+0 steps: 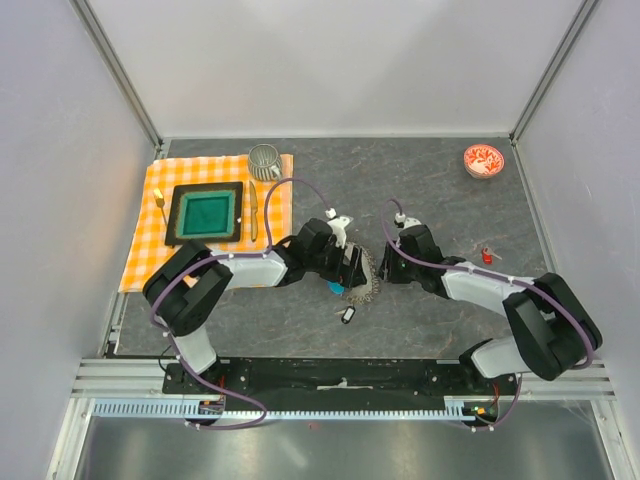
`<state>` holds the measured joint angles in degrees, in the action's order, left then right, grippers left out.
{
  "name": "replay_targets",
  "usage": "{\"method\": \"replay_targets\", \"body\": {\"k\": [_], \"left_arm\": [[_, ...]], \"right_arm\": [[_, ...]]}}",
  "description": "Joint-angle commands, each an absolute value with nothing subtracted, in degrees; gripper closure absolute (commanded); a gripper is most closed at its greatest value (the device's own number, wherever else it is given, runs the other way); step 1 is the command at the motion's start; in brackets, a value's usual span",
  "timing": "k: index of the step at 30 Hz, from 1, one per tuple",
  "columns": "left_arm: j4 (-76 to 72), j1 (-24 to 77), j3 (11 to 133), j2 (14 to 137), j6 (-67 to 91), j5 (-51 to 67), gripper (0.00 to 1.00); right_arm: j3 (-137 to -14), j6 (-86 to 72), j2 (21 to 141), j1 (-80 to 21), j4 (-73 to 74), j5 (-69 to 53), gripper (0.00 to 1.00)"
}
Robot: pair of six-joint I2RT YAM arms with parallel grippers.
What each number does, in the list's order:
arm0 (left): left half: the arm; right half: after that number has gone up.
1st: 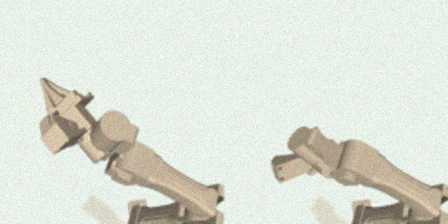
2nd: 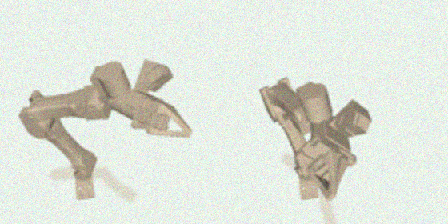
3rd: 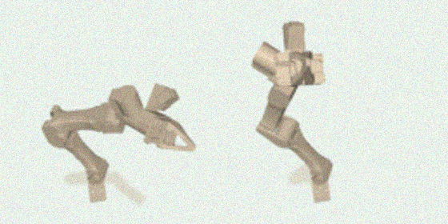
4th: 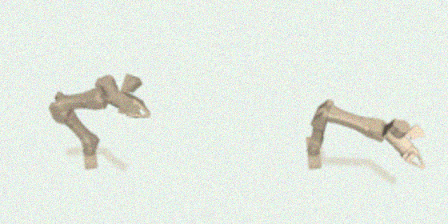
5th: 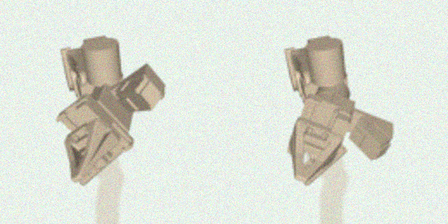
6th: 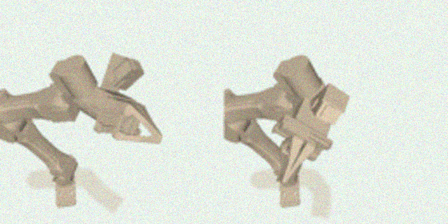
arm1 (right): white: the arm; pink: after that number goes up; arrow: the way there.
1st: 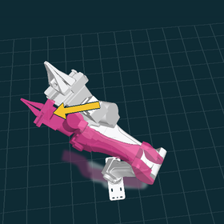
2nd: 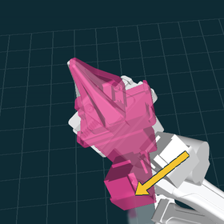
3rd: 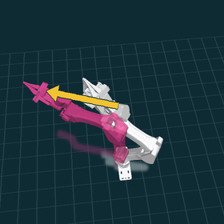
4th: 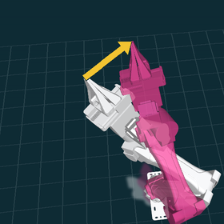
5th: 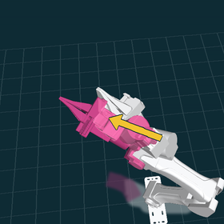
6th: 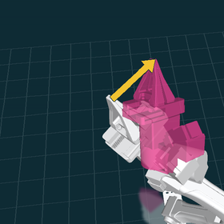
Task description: Put the keys on the keyring
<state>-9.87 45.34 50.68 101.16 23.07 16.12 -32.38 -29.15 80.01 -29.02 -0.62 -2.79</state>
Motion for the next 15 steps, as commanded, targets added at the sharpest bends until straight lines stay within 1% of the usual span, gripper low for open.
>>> {"method": "replay_targets", "body": {"k": [1,7,10,12,15], "left_arm": [[-10.28,45.79,44.92,98.97,28.82,16.08,0.06],[-15.89,45.97,40.26,95.11,32.60,15.82,0.06],[-17.49,45.97,38.68,93.43,33.31,16.17,0.06],[-18.10,46.05,37.97,91.15,33.14,15.65,0.06],[-18.02,46.05,36.74,86.85,32.17,14.33,0.06]], "right_arm": [[-32.17,-30.85,82.09,-28.83,-7.28,-10.89,0.66],[-36.55,-30.06,88.41,-29.00,-9.05,-13.97,0.66],[-39.98,-29.10,91.66,-28.92,-8.36,-13.19,0.66],[-42.00,-27.69,91.58,-29.00,-5.82,-11.26,0.67],[-42.28,-25.93,88.51,-28.92,-1.95,-9.50,0.64]]}}
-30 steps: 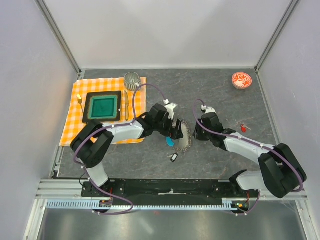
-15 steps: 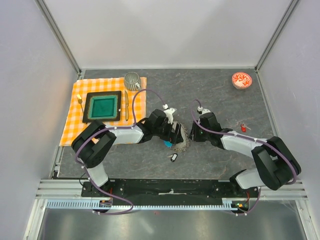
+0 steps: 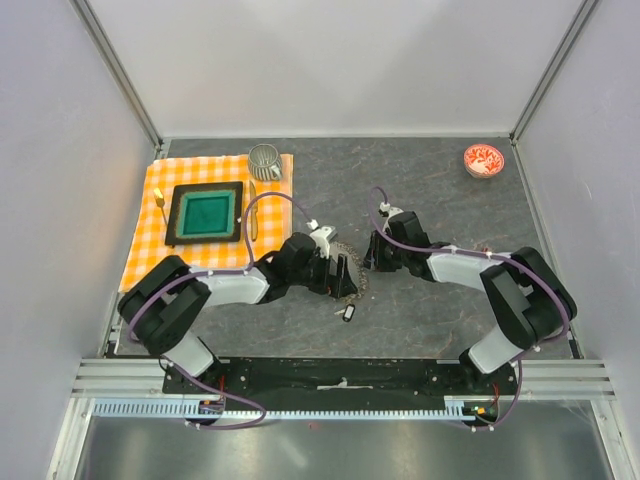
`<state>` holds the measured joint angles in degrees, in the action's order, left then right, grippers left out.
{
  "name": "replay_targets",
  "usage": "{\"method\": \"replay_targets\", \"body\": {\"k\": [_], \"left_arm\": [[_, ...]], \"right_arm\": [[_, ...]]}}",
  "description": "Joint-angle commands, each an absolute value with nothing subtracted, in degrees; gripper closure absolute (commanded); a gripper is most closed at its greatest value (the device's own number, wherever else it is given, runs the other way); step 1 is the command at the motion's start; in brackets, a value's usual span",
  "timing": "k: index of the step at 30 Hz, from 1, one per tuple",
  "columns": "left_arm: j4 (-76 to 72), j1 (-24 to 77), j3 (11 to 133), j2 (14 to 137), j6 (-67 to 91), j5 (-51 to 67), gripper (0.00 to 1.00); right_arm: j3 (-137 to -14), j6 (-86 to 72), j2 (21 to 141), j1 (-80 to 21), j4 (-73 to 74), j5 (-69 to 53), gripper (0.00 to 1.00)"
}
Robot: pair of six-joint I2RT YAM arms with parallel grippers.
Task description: Put the keys on the keyring
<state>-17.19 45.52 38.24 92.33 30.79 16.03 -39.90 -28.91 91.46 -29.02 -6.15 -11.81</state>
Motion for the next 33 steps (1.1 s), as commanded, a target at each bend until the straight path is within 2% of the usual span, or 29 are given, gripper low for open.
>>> {"method": "replay_targets", "body": {"k": [1,5,14,20,25,33], "left_arm": [[-17.84,46.05,36.13,85.53,31.65,13.89,0.06],[-14.86,45.97,36.12,79.73,27.88,10.74,0.06],[-1.77,46.05,37.09,62.86,18.91,-3.48,0.06],[-4.37,46.05,31.04,53.11,14.43,-12.90,0.06],[-6.15,45.97,26.55,50.01,11.96,-16.08,0.06],[-5.63,45.97,25.49,50.01,11.42,-18.11,0.06]], "right_arm": [[-42.19,-25.14,86.85,-29.00,-0.89,-9.49,0.62],[-41.92,-20.93,83.77,-29.79,4.91,-9.58,0.57],[-45.87,-8.27,86.30,-37.08,10.28,-0.82,0.56],[-51.06,-0.37,89.73,-39.20,9.49,5.53,0.56],[-54.05,7.81,93.94,-39.11,9.23,8.96,0.55],[-54.49,20.73,94.92,-39.11,8.88,1.32,0.53]]}}
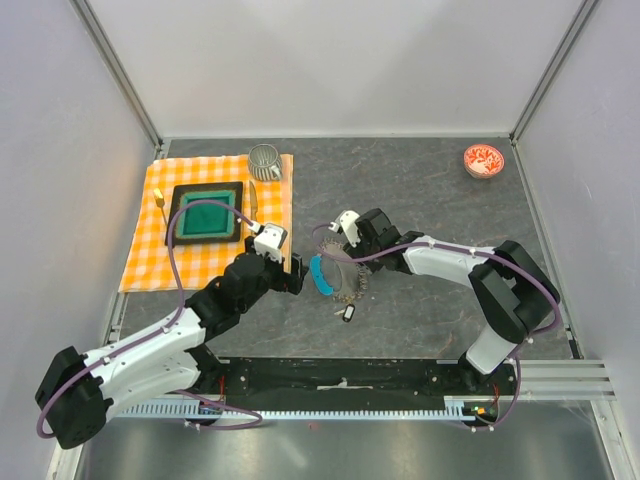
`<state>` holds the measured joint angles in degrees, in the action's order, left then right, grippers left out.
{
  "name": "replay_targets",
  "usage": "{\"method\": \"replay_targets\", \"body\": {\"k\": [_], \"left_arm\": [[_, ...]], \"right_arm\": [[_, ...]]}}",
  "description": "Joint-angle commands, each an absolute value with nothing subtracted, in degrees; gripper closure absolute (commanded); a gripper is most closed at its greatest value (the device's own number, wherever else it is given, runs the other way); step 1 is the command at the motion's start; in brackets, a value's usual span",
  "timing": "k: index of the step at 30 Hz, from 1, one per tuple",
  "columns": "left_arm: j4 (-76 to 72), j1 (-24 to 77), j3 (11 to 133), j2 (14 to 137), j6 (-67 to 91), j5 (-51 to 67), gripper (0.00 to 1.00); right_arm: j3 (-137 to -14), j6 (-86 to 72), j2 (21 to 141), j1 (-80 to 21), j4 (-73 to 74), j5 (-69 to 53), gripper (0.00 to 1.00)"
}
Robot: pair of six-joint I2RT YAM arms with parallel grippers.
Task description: Put the keys on the keyring
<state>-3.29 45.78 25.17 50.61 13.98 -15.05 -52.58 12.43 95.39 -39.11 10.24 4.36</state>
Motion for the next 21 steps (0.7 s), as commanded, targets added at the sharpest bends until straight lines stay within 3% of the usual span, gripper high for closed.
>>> {"method": "replay_targets", "body": {"k": [1,21], "left_arm": [[-5.28,45.97,25.58,49.92,11.51,-18.11,0.06],[-5.01,45.97,24.96,48.34,11.51,-18.98,0.07]], "right_arm": [[-54.75,22.31,94.75,-39.02,8.96,1.14,0.53],[-61.08,29.18,98.26,-36.65,16.87,-10.98,0.57]]}}
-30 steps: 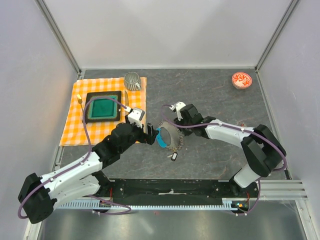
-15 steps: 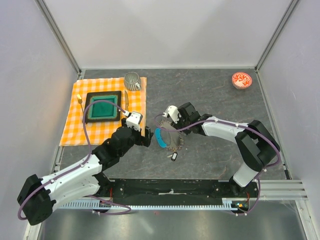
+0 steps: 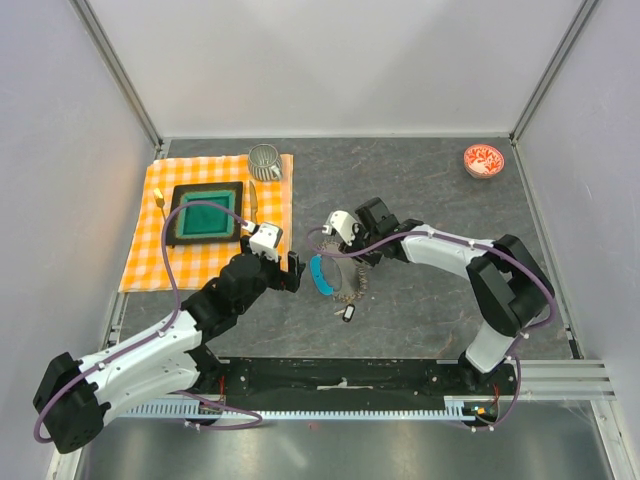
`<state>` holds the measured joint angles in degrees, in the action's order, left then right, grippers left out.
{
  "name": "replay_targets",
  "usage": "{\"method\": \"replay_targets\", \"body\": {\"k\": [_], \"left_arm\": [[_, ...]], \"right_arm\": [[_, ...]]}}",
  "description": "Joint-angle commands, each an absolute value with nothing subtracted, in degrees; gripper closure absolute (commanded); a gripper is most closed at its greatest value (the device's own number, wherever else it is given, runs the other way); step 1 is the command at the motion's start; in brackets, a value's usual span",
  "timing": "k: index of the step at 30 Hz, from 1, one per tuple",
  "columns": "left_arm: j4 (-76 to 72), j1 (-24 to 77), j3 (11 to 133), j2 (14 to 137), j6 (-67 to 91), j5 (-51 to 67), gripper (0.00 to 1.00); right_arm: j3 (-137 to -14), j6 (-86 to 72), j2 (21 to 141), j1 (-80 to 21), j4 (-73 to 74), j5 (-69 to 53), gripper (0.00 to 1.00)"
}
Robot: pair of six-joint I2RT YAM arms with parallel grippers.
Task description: Put the keys on the keyring
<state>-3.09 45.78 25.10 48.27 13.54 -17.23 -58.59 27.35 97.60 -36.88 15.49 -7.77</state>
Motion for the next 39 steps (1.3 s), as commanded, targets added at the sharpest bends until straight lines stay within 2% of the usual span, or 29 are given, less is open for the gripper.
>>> {"method": "replay_targets", "body": {"k": [1,17,26,39], "left_arm": [[-5.01,45.97,24.96,48.34,11.51,-18.98,0.07],[-5.10,45.97,25.22,49.31,11.34,-18.81,0.07],[-5.10,46.05,25.22,49.48,11.34,-18.54,0.07],[-5.10,46.05,25.31,49.92,11.25,-18.37,0.07]], "right_arm": [[-61.26,29.27,98.61,-36.65,16.87,-11.07,0.57],[-63.63,29.62,101.51,-35.77,16.87,-11.60,0.63],[-64.25,28.57,102.04,-35.77,16.26,-11.86,0.62],[-64.69,10.47,99.85,-35.77,11.34,-9.41,0.58]]}}
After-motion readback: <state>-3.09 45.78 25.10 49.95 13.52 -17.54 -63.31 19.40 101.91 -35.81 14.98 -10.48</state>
